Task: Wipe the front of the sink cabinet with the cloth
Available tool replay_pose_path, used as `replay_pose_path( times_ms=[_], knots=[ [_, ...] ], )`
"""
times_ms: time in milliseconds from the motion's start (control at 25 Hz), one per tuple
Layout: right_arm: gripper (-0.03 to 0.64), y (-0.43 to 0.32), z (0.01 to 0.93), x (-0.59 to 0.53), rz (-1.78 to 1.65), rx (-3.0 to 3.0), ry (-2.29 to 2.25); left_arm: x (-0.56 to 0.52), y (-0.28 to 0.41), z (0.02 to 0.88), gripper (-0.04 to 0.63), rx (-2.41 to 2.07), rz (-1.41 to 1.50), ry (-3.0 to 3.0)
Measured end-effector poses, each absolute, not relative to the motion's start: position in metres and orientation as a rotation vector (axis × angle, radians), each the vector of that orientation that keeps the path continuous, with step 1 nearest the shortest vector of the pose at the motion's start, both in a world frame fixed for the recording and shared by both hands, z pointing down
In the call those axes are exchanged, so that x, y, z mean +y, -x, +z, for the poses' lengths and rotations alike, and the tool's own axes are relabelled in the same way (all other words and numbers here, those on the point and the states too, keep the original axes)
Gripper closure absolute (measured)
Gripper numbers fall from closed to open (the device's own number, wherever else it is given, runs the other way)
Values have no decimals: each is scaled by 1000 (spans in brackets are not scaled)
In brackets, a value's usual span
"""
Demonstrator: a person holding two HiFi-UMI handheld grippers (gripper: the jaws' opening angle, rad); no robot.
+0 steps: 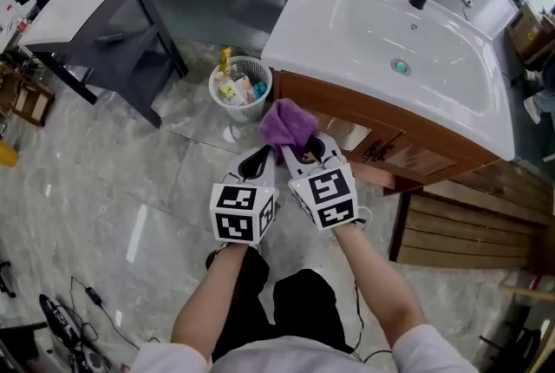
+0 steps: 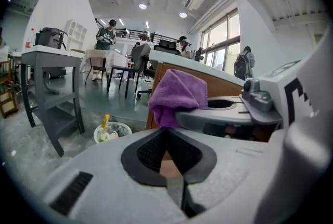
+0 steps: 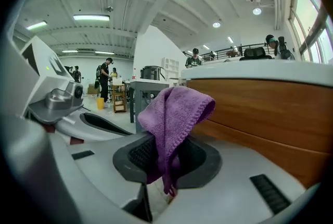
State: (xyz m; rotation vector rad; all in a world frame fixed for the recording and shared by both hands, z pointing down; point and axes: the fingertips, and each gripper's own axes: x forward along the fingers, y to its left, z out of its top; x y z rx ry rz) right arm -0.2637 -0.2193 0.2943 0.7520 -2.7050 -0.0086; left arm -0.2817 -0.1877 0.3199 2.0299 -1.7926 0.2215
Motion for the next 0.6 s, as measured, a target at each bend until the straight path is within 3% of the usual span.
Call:
replay_pose_path(
  times_ms=[600],
  knots=[
    [541, 292, 353, -265, -243, -2891, -757, -240, 298, 387, 592, -1892, 115, -2136]
  ],
)
